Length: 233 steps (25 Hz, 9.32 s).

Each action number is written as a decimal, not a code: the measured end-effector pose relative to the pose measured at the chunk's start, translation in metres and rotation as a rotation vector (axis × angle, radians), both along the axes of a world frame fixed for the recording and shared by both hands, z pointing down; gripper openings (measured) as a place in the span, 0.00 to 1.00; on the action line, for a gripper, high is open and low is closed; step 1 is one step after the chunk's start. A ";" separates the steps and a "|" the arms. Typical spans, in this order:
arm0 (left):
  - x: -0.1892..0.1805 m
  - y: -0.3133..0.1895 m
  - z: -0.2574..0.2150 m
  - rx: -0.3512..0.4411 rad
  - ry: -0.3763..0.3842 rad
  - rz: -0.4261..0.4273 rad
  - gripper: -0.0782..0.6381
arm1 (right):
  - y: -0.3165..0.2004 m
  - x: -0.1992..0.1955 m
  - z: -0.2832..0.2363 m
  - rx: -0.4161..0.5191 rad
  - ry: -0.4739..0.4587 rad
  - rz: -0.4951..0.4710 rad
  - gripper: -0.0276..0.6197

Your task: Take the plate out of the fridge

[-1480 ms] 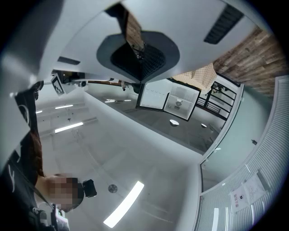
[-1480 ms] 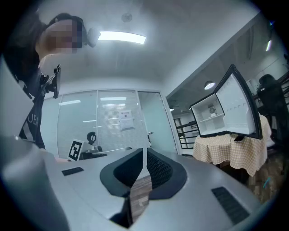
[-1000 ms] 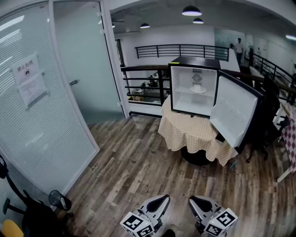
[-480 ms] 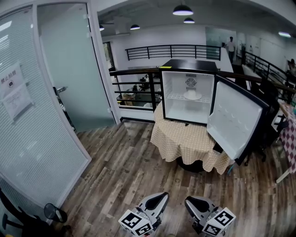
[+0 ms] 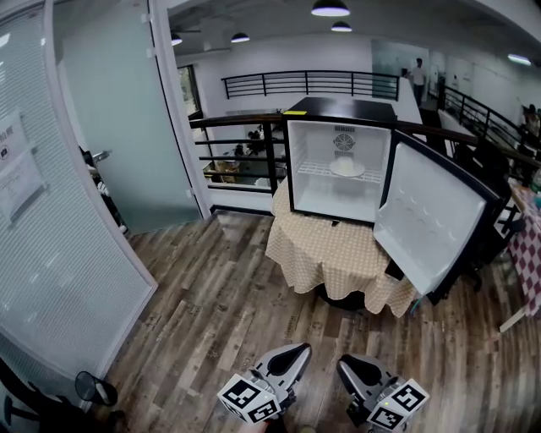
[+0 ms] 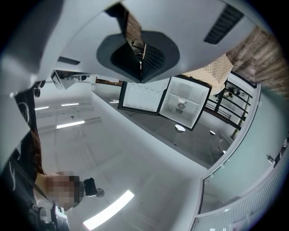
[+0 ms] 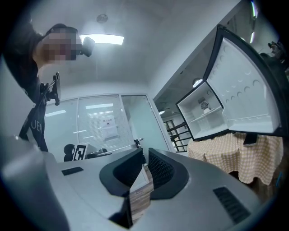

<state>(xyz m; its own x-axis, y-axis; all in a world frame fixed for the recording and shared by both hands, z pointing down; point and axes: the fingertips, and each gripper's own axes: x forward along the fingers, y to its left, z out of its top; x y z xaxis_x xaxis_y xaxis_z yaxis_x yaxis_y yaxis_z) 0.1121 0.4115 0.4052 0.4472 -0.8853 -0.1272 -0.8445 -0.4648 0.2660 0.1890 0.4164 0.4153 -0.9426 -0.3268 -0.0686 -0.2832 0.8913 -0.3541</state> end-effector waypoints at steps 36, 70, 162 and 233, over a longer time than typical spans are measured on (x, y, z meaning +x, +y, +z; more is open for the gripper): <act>-0.119 -0.285 0.001 -0.012 0.053 0.305 0.12 | -0.262 -0.113 0.017 -0.178 -0.086 0.362 0.12; -0.150 -0.511 0.008 -0.043 0.032 0.298 0.12 | -0.545 -0.119 0.025 -0.368 -0.153 0.646 0.12; -0.154 -0.628 -0.012 -0.009 0.060 0.478 0.12 | -0.652 -0.151 0.009 -0.975 -0.643 0.663 0.12; -0.175 -0.585 0.019 -0.071 0.078 0.578 0.12 | -0.592 -0.128 0.011 -0.806 -0.915 0.683 0.11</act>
